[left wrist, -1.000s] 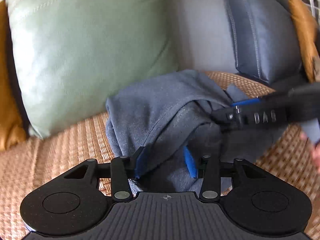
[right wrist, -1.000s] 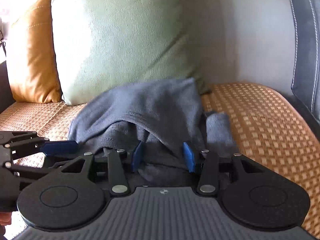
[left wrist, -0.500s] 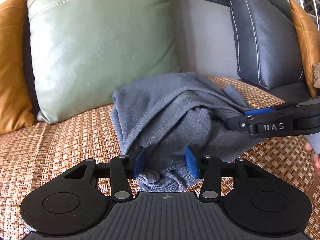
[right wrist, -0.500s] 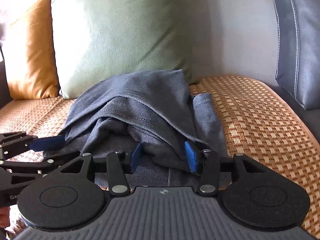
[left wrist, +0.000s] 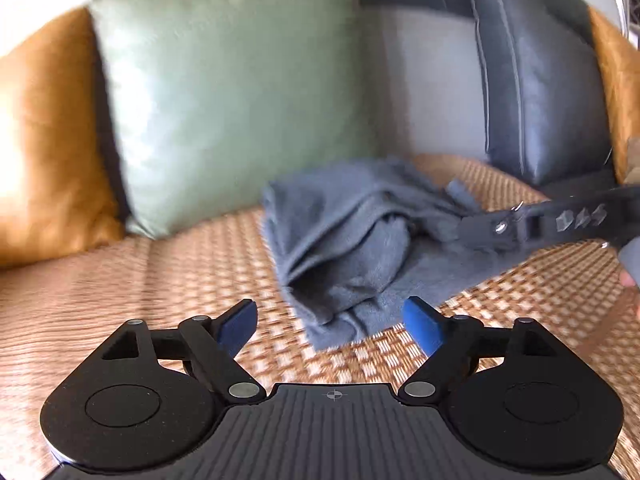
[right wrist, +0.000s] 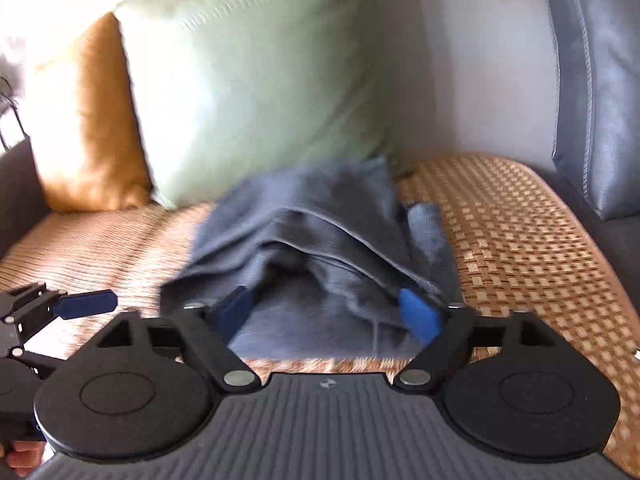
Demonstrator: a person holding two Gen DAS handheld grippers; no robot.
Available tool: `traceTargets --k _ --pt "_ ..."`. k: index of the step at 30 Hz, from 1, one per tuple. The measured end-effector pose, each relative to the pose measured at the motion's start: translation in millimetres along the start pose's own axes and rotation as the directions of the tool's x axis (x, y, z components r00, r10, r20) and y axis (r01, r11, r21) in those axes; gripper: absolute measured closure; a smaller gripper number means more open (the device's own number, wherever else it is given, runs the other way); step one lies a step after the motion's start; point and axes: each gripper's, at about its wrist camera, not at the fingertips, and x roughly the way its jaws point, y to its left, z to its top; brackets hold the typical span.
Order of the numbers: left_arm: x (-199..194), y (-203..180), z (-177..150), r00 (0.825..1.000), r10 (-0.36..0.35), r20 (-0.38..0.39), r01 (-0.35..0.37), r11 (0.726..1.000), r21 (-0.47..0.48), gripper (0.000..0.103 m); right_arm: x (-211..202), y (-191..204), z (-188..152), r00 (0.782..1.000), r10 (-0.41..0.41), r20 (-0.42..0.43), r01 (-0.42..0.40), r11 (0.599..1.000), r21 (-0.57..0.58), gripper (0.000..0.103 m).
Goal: Fold clothes
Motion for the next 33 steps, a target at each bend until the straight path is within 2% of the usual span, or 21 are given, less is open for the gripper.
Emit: traceTargets --k 1,3,6,10,14,16,19,26,33 --pt "-16.8 -1.8 -1.8 1.0 0.004 0.012 -0.004 1.0 0.008 0.009 -15.5 1.8 0.8 1.0 0.023 0.008 -0.023 1.0 0.011 0.001" --pt "-48.8 -5.9 -3.8 0.999 0.014 0.035 -0.015 1.0 0.012 0.0 -45.3 1.9 5.3 0.997 0.079 -0.009 -0.079 0.996 0.049 0.001" --pt "-93.1 -11.6 -2.9 0.994 0.03 0.101 -0.029 1.0 -0.013 0.0 -88.7 5.3 15.0 0.993 0.114 -0.029 -0.112 0.991 0.072 0.001" --pt "-135.4 -14.2 11.2 0.988 0.014 0.155 -0.005 0.998 -0.059 0.0 -146.3 23.9 29.8 0.997 0.068 0.031 -0.066 0.995 -0.073 0.001" --pt "-149.2 -14.9 20.2 0.989 0.04 0.141 -0.019 0.989 -0.146 0.0 -183.2 44.9 34.1 0.998 0.03 0.058 -0.016 0.974 -0.228 0.001" --pt "-153.9 -14.6 23.4 0.99 0.057 0.131 -0.031 0.981 -0.191 0.0 -189.4 51.6 32.1 0.998 0.004 0.064 0.015 0.958 -0.288 0.001" --pt "-149.3 -13.9 22.6 0.992 0.074 0.104 -0.051 0.977 -0.206 0.0 -183.3 50.2 25.5 1.0 -0.003 0.023 0.01 0.956 -0.293 0.001" --pt "-131.6 -20.6 21.2 0.993 0.105 0.05 -0.094 0.979 -0.181 0.0 -149.9 29.6 6.5 0.997 -0.033 -0.069 0.02 0.984 -0.177 0.001" --pt "-124.1 -31.8 24.3 0.995 0.094 0.044 -0.086 0.984 -0.154 0.0 -143.3 15.7 4.3 0.997 -0.024 -0.071 0.017 0.995 -0.097 0.001"
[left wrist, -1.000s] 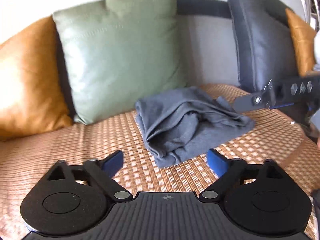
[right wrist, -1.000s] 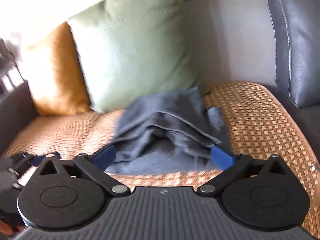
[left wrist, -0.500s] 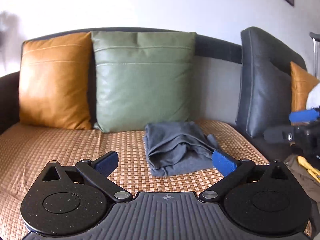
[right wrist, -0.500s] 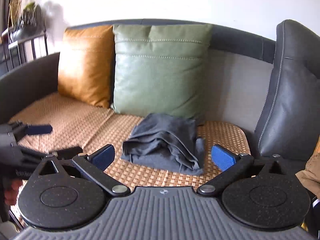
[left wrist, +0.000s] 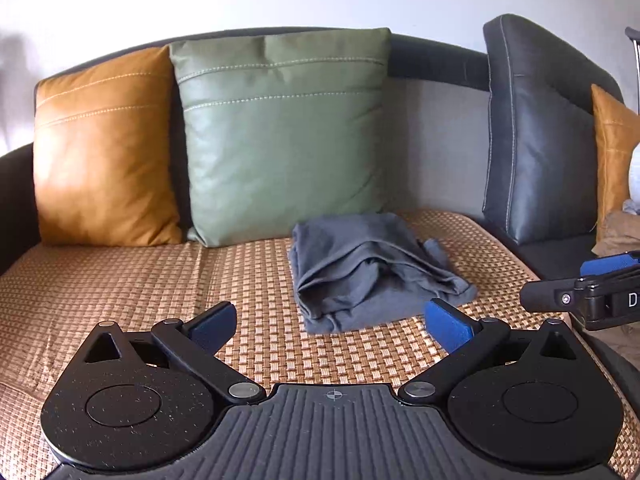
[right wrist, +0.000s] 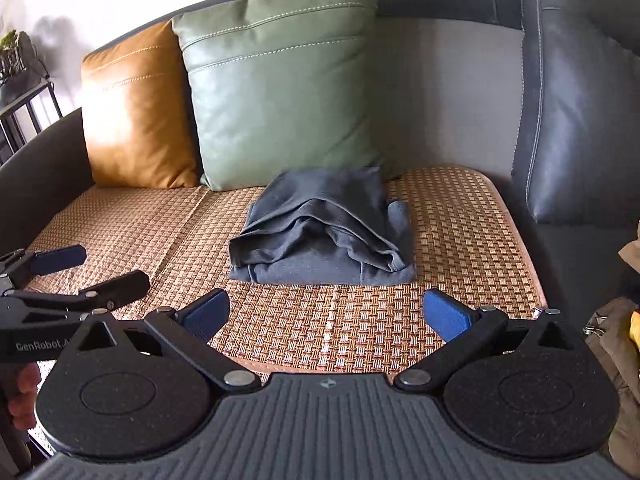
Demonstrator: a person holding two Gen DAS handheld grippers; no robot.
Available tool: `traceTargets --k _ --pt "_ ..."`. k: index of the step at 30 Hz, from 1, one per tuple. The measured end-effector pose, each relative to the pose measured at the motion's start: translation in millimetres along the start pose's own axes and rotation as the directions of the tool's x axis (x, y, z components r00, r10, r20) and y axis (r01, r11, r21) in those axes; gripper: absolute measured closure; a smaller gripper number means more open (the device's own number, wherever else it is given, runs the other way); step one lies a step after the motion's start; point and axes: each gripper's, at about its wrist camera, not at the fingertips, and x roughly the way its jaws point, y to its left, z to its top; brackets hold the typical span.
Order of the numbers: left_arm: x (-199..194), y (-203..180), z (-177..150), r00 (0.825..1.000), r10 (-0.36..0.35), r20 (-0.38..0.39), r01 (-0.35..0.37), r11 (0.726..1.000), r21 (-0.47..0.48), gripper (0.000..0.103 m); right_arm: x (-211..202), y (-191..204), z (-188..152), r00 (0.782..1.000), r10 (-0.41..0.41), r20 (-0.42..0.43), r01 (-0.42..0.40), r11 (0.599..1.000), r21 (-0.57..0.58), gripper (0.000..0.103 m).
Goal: Fold clothes
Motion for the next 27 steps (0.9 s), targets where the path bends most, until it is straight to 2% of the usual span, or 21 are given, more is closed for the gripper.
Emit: traceTargets --k 11,16,20,27 --pt "6.2 -7.2 -3.1 0.999 -0.019 -0.029 0.02 1.0 0.003 0.0 4.2 1.6 -1.2 1.0 -0.005 -0.011 0.005 1.0 -0.031 0.001" --pt "7.6 -9.8 -2.5 0.999 0.002 -0.042 -0.001 1.0 0.017 0.0 6.3 2.4 -1.0 1.0 -0.009 -0.018 0.009 0.999 -0.037 0.001" --pt "6.4 -12.5 -3.0 0.999 -0.004 -0.032 0.006 0.999 0.046 0.0 8.2 2.8 -1.0 1.0 -0.011 -0.019 0.011 0.999 -0.035 0.001" --pt "6.5 -11.0 -2.6 1.0 -0.009 -0.03 0.01 0.999 0.032 0.0 7.3 5.5 -0.8 1.0 -0.02 -0.02 0.019 0.999 -0.044 0.001"
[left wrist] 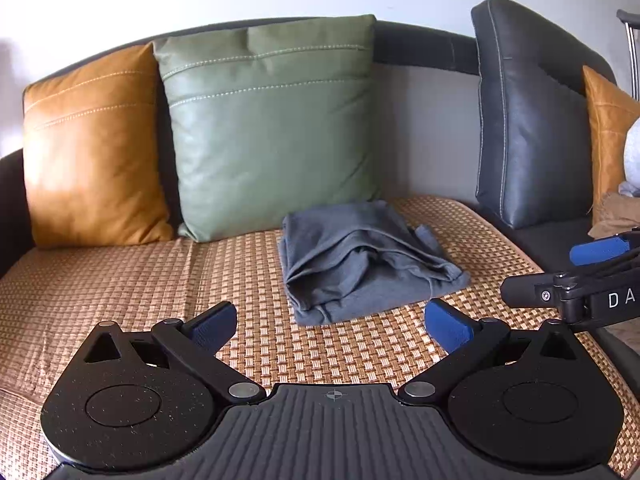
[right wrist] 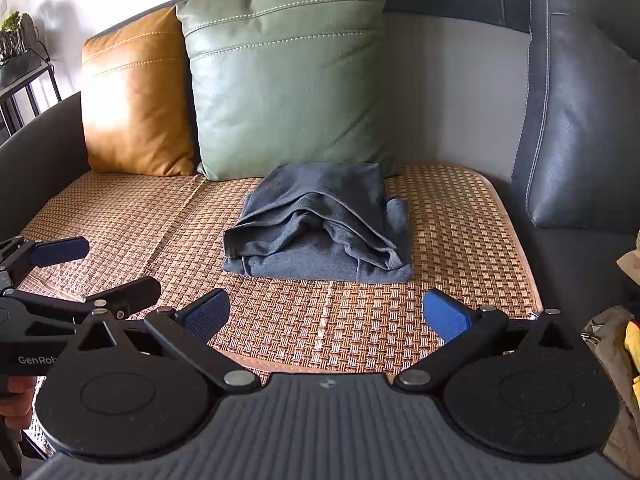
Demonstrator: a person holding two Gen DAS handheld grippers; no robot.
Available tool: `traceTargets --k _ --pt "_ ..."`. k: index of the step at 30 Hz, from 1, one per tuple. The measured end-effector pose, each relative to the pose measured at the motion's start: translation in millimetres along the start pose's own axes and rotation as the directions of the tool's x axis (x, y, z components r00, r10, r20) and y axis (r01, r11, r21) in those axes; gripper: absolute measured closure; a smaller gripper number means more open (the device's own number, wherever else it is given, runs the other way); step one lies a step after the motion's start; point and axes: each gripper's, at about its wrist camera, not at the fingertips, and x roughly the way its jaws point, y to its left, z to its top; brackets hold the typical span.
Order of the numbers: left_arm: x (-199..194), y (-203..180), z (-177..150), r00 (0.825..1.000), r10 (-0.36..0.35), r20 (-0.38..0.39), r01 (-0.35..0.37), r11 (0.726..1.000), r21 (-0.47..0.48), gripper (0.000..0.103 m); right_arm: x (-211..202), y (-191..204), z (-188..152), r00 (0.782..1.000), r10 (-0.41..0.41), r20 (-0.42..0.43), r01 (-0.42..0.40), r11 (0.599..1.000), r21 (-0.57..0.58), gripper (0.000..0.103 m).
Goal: Fold clothes
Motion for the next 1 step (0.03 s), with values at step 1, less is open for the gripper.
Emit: traceTargets --k 1 --pt "0.1 0.3 0.3 1.0 -0.002 -0.001 0.002 1.0 -0.002 0.0 0.0 0.1 0.2 1.0 -0.001 0.001 0.001 1.0 -0.001 0.001"
